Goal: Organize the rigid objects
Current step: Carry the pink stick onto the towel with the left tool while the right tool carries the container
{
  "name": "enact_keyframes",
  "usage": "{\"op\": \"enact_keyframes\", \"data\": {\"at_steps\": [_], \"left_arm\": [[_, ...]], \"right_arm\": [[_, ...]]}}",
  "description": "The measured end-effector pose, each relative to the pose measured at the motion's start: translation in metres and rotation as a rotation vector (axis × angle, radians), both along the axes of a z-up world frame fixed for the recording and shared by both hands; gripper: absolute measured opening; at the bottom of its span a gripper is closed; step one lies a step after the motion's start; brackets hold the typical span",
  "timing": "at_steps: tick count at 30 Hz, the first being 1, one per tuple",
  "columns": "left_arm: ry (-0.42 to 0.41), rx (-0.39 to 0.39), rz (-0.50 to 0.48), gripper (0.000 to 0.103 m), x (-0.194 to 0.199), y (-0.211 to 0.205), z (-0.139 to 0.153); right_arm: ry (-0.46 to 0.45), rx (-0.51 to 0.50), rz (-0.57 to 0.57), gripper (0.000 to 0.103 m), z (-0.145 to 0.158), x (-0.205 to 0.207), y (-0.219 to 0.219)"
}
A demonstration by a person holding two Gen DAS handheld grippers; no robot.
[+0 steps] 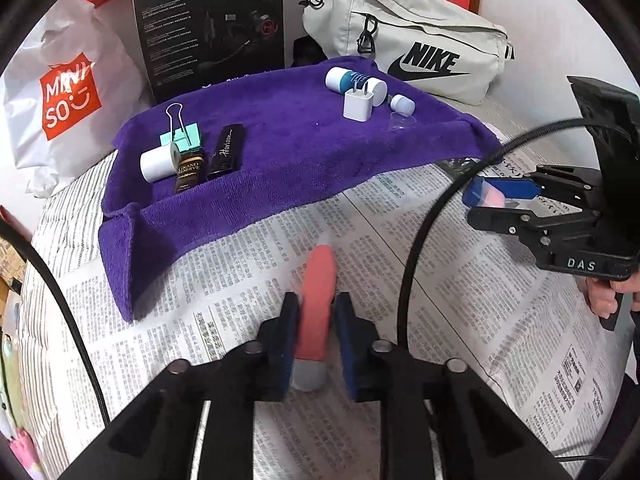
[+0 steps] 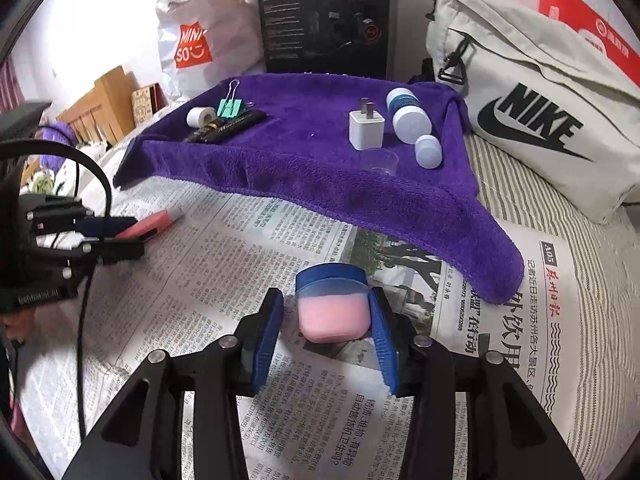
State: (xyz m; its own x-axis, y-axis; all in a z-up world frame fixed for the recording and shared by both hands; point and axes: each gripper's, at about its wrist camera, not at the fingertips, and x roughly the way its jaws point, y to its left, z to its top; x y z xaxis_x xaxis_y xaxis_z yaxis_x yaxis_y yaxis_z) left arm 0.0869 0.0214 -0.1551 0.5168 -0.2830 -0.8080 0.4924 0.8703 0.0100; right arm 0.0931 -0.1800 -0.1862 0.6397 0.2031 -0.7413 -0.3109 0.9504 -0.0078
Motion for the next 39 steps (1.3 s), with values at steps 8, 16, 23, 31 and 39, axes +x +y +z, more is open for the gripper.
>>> {"op": "enact_keyframes", "data": {"at_steps": [8,16,23,31,39], "left_arm": [[0.006,-0.004,-0.010,0.016,0.000,0.002,0.000],[0.030,-0.014,0.026,0.015,0.005,0.004,0.000],[0.044,-0.035,0.089,0.015,0.007,0.014,0.004],[0.021,-0.076,0.116,0.015,0.008,0.021,0.023],[0.010,-0.133,0.136,0.015,0.020,0.025,0.044]], "right_arm": [[0.004,0.022,0.003,0.045,0.000,0.001,-0.005],[0.026,0.040,-0.004,0.036,0.003,0.002,-0.010],[0.022,0.065,-0.001,0.036,0.018,0.002,-0.014],[-0.008,0.080,0.002,0.036,0.040,0.005,-0.019],[-0.035,0.094,0.017,0.036,0.059,0.017,-0.017]]}}
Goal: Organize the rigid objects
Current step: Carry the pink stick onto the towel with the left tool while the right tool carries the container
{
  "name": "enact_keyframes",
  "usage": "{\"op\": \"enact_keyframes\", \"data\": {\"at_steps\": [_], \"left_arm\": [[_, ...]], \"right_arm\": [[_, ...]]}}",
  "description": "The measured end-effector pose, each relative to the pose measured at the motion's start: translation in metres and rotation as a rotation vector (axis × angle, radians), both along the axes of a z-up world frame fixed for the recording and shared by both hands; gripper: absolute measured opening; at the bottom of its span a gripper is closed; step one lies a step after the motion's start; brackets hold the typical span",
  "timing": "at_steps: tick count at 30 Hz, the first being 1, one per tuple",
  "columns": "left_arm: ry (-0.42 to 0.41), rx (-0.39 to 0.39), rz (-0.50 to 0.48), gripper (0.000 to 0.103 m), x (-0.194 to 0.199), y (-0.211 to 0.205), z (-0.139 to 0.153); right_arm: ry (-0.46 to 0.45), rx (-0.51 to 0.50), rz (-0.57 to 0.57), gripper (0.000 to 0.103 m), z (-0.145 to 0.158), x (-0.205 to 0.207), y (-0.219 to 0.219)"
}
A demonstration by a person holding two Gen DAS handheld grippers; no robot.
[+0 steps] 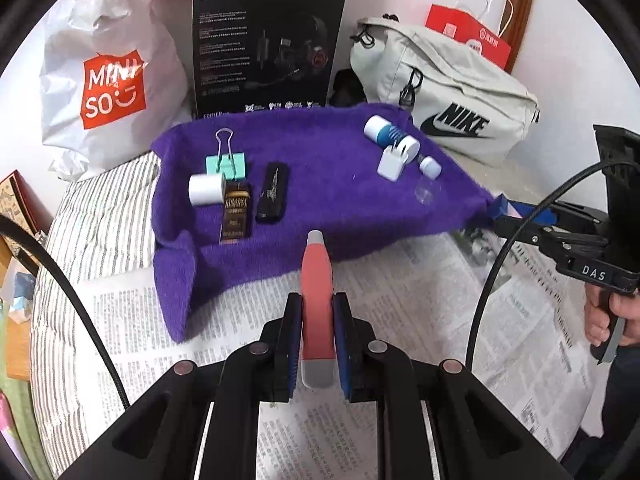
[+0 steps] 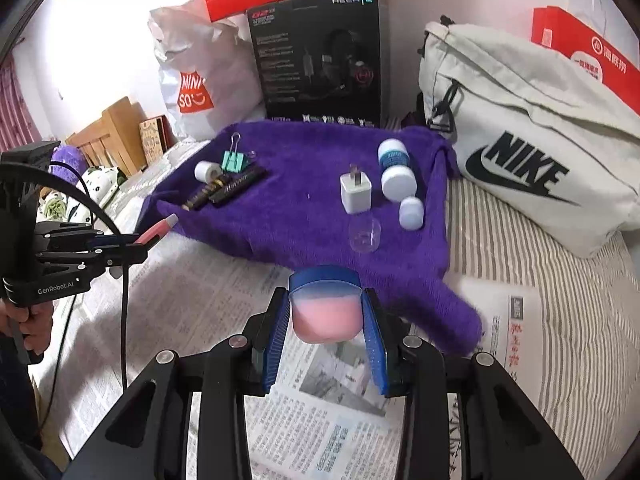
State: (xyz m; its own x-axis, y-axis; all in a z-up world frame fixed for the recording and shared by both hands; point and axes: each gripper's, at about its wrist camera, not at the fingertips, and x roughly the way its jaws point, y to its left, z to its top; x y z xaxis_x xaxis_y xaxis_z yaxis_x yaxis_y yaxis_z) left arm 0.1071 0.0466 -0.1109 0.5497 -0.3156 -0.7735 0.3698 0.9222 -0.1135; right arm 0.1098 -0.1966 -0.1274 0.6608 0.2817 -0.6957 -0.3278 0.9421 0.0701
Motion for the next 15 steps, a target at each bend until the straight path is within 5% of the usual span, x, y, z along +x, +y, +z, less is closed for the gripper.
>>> {"op": "enact_keyframes", "data": {"at_steps": [15], "left_arm": [[0.005,-0.038,0.030,0.015,0.040,-0.002,0.013]], "right_arm": [[-0.003,0.007,-0.012,0.036,0.015,0.047,0.001]]}}
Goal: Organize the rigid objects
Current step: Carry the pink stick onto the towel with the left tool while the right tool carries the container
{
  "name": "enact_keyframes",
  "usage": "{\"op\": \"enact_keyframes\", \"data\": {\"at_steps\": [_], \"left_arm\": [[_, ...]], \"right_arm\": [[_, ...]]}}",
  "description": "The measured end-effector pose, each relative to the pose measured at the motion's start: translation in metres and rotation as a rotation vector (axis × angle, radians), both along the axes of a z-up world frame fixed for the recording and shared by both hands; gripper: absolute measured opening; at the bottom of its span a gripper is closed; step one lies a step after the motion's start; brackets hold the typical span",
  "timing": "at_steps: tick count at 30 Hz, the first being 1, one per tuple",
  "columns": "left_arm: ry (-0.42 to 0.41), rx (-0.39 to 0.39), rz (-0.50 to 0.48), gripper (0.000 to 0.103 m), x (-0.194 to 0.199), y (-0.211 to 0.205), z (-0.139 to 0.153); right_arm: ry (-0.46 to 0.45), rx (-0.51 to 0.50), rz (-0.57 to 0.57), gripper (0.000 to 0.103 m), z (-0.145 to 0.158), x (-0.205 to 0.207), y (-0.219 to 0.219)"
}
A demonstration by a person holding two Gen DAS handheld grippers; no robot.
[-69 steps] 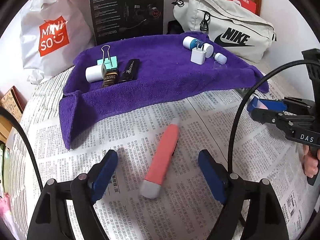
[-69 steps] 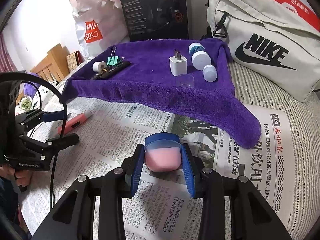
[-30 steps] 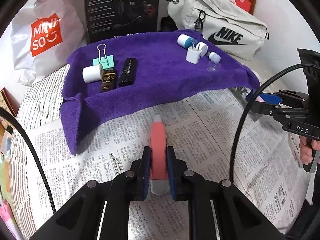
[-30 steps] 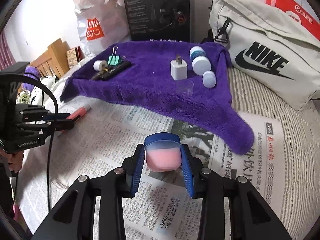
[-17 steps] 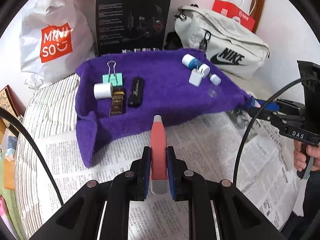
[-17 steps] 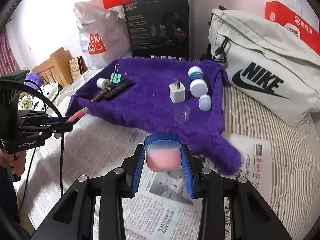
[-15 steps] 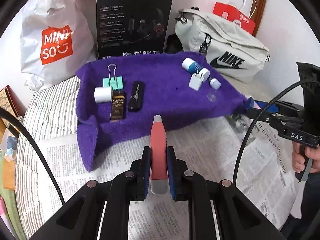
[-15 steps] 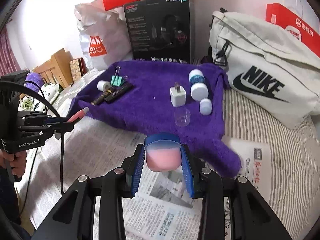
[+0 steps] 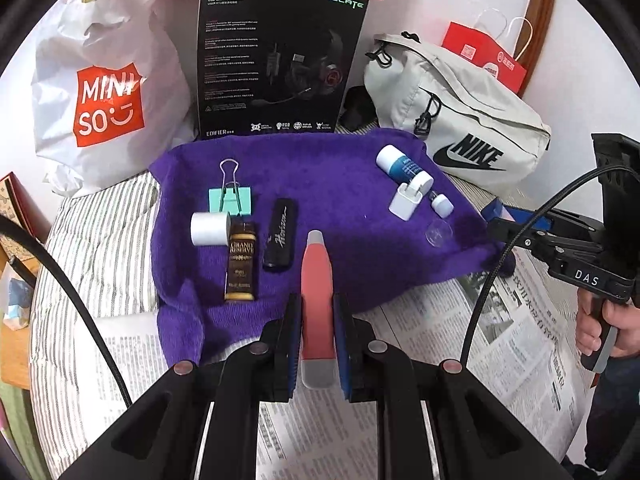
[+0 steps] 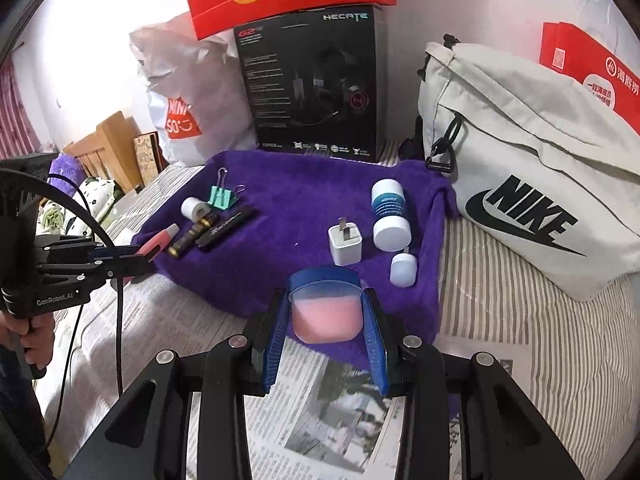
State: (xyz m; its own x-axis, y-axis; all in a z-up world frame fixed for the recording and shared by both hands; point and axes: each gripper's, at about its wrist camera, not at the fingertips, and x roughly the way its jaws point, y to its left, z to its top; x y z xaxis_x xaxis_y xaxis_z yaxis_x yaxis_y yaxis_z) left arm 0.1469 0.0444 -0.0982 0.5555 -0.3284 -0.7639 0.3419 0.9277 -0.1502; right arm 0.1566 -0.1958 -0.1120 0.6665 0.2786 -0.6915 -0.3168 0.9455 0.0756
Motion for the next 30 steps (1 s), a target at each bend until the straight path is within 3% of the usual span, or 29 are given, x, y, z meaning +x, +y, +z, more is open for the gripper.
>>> {"op": "enact_keyframes", "data": {"at_steps": [8,20,30], "left_arm": [[0.012,-0.007,0.004,0.015,0.020,0.001,-0.001],[0.040,-0.010,0.012,0.015,0.036,0.007,-0.012],[0.058,-0.007,0.001,0.015,0.044,0.002,-0.019]], "right_arm": [[0.049,0.010,0.033,0.036,-0.011,0.035,0.016],[0.170,-0.051,0.086,0.036,-0.052,0.073,0.049],[0.159,-0.104,0.072,0.037,-0.055,0.082,0.045]]}}
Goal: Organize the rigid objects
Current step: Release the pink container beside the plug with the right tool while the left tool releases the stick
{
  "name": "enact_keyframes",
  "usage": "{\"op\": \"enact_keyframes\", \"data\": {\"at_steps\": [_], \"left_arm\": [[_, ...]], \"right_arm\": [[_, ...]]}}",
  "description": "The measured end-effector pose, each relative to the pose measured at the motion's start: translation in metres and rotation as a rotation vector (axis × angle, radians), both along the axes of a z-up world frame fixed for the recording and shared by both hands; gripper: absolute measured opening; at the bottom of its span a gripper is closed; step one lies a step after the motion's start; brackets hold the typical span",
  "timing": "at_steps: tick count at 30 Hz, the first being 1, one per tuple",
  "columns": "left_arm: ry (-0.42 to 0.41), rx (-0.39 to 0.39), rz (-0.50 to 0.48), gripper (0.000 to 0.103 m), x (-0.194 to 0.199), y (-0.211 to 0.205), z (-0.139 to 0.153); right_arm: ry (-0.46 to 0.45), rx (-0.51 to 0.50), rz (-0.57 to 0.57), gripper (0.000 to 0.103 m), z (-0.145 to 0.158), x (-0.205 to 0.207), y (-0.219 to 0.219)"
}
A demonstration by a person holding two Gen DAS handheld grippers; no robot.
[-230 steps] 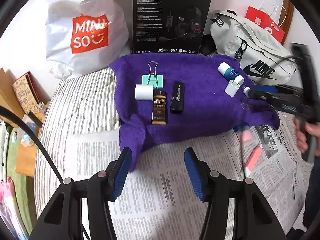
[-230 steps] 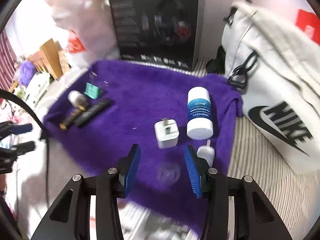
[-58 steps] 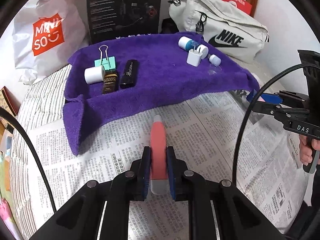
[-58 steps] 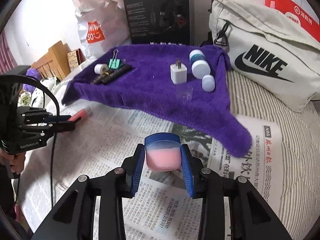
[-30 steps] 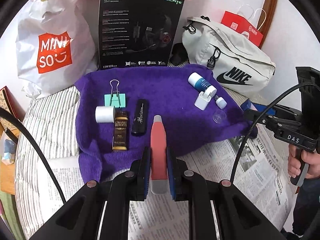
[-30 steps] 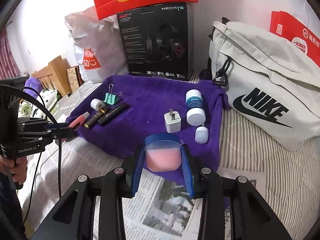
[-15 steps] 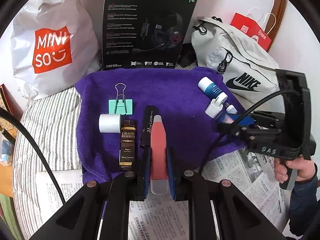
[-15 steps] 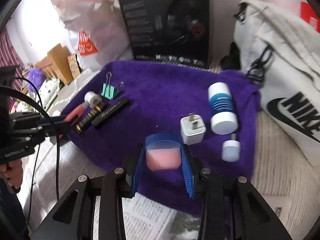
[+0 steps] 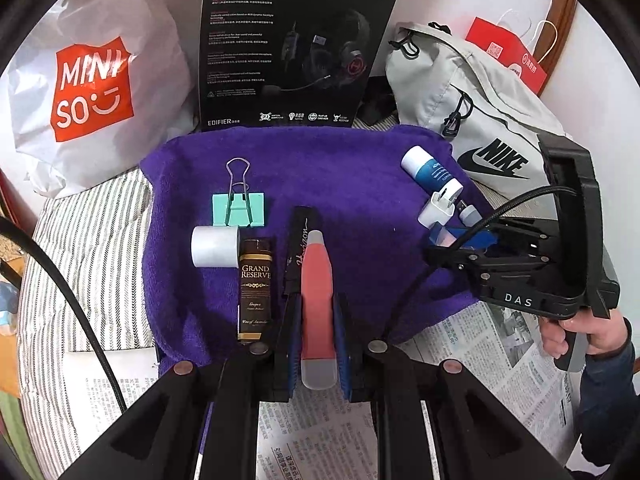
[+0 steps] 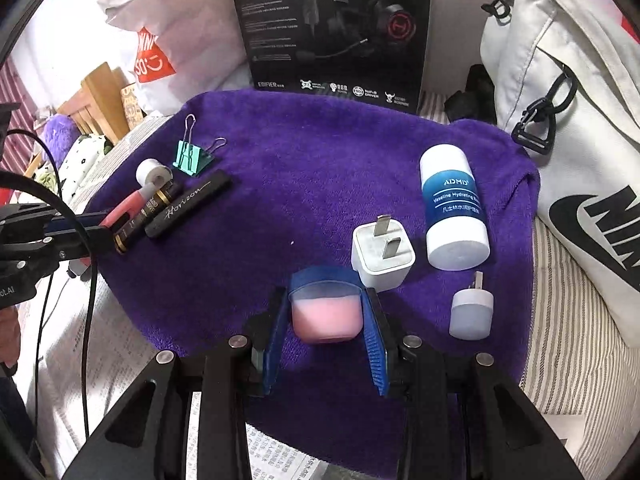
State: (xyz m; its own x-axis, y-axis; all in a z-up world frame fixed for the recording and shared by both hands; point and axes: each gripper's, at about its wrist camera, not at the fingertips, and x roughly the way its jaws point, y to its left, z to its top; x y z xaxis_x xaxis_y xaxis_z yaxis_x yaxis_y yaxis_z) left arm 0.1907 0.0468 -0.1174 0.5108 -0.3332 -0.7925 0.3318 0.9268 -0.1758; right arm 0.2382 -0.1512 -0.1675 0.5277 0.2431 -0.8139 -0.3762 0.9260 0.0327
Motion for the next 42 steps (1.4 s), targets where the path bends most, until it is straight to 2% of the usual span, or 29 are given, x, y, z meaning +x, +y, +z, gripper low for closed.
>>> {"op": "enact_keyframes", "data": {"at_steps": [11,15,21,32,42], "left_arm": [[0.017,0.009,-0.014,0.015,0.004,-0.007,-0.002],[0.027,0.010,-0.016,0.015,0.008,-0.009,-0.005],[0.042,0.008,-0.020,0.015,0.015,-0.013,-0.010],[0.067,0.019,-0.031,0.015,0.033,-0.026,-0.018],[0.076,0.042,-0.046,0.015,0.045,-0.040,-0.024]], "right_arm": [[0.014,-0.013,0.024,0.038,0.002,0.002,-0.001],[0.010,-0.019,0.031,0.046,0.005,0.001,-0.001],[-0.005,-0.015,0.027,0.049,0.014,-0.005,-0.008],[-0.043,0.011,0.015,0.049,0.028,-0.016,-0.015],[-0.038,0.046,-0.011,0.049,0.029,-0.022,-0.027]]}}
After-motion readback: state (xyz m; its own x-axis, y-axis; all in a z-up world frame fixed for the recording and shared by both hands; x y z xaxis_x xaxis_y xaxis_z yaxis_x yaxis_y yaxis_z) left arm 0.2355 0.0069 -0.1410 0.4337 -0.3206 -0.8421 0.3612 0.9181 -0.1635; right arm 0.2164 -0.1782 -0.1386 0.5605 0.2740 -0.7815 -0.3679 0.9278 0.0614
